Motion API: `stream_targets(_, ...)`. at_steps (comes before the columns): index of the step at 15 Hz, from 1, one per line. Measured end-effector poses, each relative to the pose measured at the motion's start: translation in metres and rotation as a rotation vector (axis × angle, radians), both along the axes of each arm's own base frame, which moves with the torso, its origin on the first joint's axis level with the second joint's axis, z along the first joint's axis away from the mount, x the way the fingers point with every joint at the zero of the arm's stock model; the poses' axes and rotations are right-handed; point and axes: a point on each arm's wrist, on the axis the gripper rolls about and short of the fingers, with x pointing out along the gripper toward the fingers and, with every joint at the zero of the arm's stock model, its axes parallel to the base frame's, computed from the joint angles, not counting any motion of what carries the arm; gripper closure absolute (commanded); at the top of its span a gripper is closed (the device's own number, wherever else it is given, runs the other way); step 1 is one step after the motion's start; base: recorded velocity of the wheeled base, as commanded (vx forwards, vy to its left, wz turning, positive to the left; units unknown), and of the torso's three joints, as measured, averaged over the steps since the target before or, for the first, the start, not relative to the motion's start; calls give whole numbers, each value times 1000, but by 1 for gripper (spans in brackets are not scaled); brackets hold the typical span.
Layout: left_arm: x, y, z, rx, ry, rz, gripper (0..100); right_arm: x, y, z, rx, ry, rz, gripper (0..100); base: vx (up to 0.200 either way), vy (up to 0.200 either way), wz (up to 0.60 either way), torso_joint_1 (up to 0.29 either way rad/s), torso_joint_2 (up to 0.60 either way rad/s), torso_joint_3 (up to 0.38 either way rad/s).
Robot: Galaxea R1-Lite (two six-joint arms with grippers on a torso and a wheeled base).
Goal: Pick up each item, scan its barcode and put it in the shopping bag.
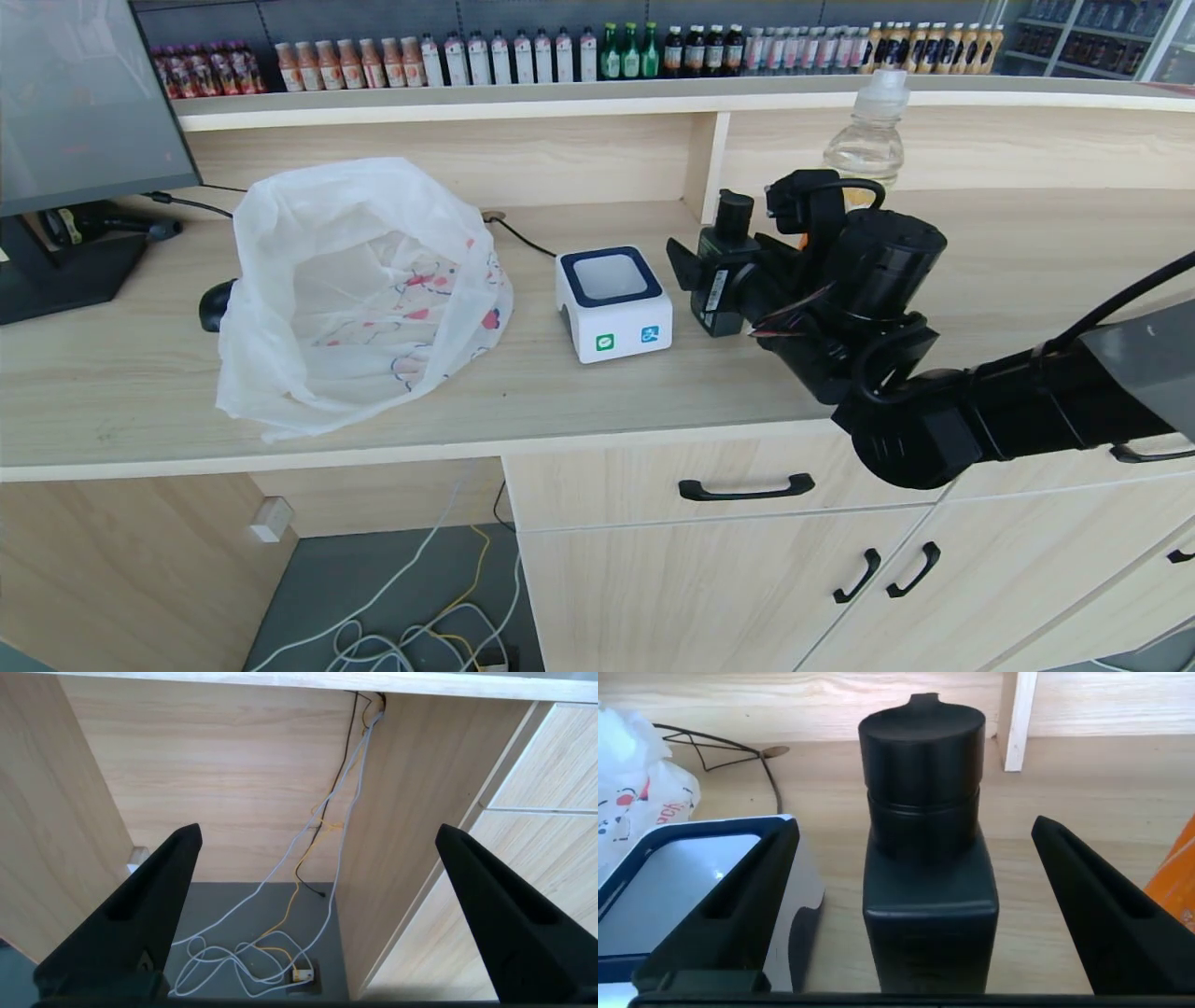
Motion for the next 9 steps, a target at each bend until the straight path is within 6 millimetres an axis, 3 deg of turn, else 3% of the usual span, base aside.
stream_targets(9,0,0,0,0,0,0,0,12,-8,-13,4,31,-25,0,0,0,0,0,0,0)
